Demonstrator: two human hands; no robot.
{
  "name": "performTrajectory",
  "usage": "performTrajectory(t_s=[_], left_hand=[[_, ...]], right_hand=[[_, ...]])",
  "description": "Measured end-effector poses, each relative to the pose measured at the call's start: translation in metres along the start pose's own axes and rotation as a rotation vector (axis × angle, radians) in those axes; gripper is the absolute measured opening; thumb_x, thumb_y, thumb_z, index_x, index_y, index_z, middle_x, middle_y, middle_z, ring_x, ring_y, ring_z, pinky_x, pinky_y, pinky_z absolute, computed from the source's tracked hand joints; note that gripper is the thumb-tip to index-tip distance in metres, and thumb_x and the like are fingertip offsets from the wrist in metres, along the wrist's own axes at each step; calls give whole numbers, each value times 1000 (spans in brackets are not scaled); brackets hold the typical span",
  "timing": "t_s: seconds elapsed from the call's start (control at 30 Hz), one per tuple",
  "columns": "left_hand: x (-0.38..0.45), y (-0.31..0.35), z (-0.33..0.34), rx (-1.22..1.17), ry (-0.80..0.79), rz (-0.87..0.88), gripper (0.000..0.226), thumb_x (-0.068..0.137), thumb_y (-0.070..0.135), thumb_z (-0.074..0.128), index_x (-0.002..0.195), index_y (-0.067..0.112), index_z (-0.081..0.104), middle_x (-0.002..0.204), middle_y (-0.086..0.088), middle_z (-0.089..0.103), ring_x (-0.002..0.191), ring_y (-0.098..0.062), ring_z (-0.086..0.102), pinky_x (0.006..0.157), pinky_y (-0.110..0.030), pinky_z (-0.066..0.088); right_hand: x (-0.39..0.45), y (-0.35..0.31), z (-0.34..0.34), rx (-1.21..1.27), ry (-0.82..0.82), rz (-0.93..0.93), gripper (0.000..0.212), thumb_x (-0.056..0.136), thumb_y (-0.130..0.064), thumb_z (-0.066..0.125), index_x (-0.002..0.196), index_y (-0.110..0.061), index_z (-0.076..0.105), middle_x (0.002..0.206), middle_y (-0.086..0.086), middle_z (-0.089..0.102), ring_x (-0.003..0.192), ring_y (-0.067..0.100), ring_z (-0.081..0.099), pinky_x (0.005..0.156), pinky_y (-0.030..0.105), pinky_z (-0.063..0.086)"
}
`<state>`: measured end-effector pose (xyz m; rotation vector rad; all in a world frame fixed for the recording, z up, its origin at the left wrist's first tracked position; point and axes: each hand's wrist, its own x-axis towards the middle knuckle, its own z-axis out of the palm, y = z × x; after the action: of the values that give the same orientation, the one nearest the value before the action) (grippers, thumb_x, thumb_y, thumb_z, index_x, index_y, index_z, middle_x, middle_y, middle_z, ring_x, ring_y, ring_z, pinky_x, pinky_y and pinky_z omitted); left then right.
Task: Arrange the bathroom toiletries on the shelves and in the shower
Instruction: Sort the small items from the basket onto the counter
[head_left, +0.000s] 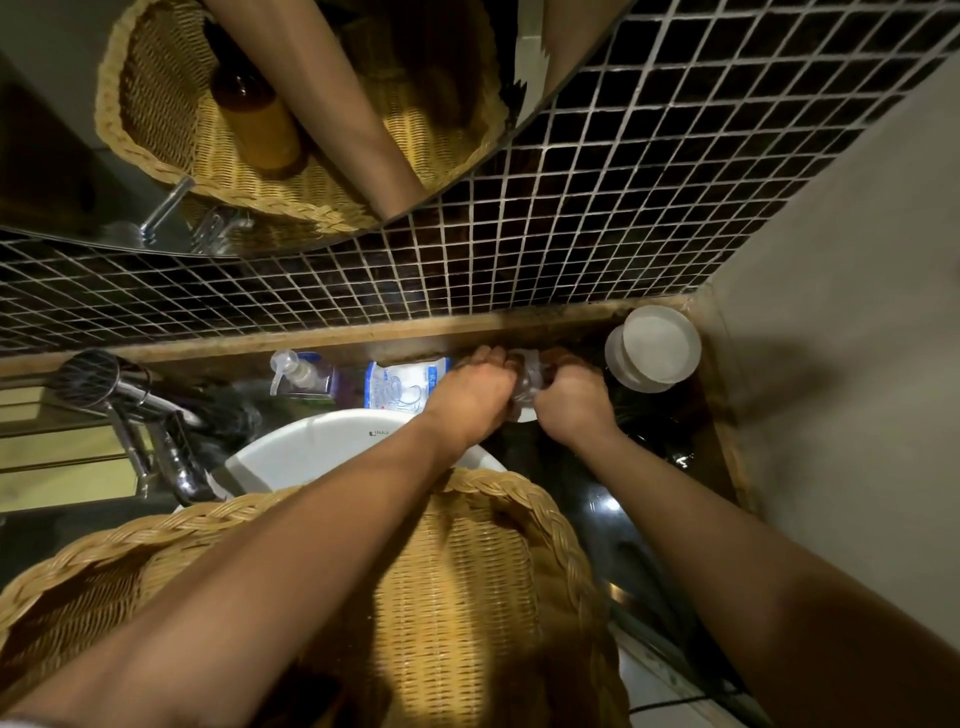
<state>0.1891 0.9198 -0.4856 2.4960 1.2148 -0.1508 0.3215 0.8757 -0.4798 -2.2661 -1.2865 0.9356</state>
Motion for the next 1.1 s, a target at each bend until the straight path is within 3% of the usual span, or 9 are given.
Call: performTrajectory(t_s=[0.13, 0.23, 0.33, 0.53, 0.83, 1.0, 1.1], left_hand=[[5, 0, -2, -16, -25, -14, 55, 84, 23, 67, 135, 14, 49, 131, -9, 49, 123, -29, 46, 96, -42, 45], [6, 1, -3, -76, -42, -22, 57, 82, 20, 70, 135, 16, 49, 134, -8, 47, 124, -29, 46, 98, -44, 45], [6, 0, -1, -91, -42, -25, 58, 84, 18, 69, 138, 16, 48, 136, -9, 46, 128, -29, 44, 103, -44, 45], [8, 2, 3, -110, -47, -14, 57, 88, 15, 62, 142, 15, 44, 138, -10, 48, 133, -29, 40, 106, -47, 42], [5, 7, -2, -113, -53, -18, 64, 86, 17, 66, 145, 16, 41, 139, -9, 47, 132, -29, 40, 107, -46, 41], [-10, 10, -23, -25, 35, -5, 53, 87, 26, 65, 135, 10, 48, 134, -11, 49, 123, -30, 48, 100, -40, 44], [-24, 10, -28, -55, 87, -40, 41, 87, 20, 64, 125, 8, 55, 125, -12, 53, 115, -30, 53, 93, -38, 46]], right_hand=[[3, -2, 4, 78, -36, -5, 24, 90, -20, 65, 112, -28, 63, 99, -8, 63, 87, 11, 56, 68, 22, 42], [4, -3, 7, 119, -48, -4, 21, 91, -20, 62, 107, -33, 60, 90, -13, 59, 75, -1, 50, 57, 17, 36], [2, -2, 8, 123, -35, -9, 18, 91, -21, 61, 103, -34, 60, 86, -16, 57, 72, -3, 48, 56, 16, 35], [-1, 2, 9, 137, -19, -6, 16, 91, -21, 62, 105, -27, 64, 93, -8, 64, 80, 9, 56, 62, 21, 41], [-7, 0, 2, 137, -37, 3, 8, 92, -23, 62, 96, -29, 62, 87, -10, 62, 75, 3, 53, 56, 16, 37], [-22, -11, -14, -21, -16, -54, 14, 90, -21, 63, 103, -15, 65, 98, 4, 67, 87, 22, 62, 66, 28, 47], [-28, -15, -18, -156, -12, -27, 24, 86, -11, 65, 110, -8, 63, 108, 12, 67, 95, 28, 63, 68, 29, 45]])
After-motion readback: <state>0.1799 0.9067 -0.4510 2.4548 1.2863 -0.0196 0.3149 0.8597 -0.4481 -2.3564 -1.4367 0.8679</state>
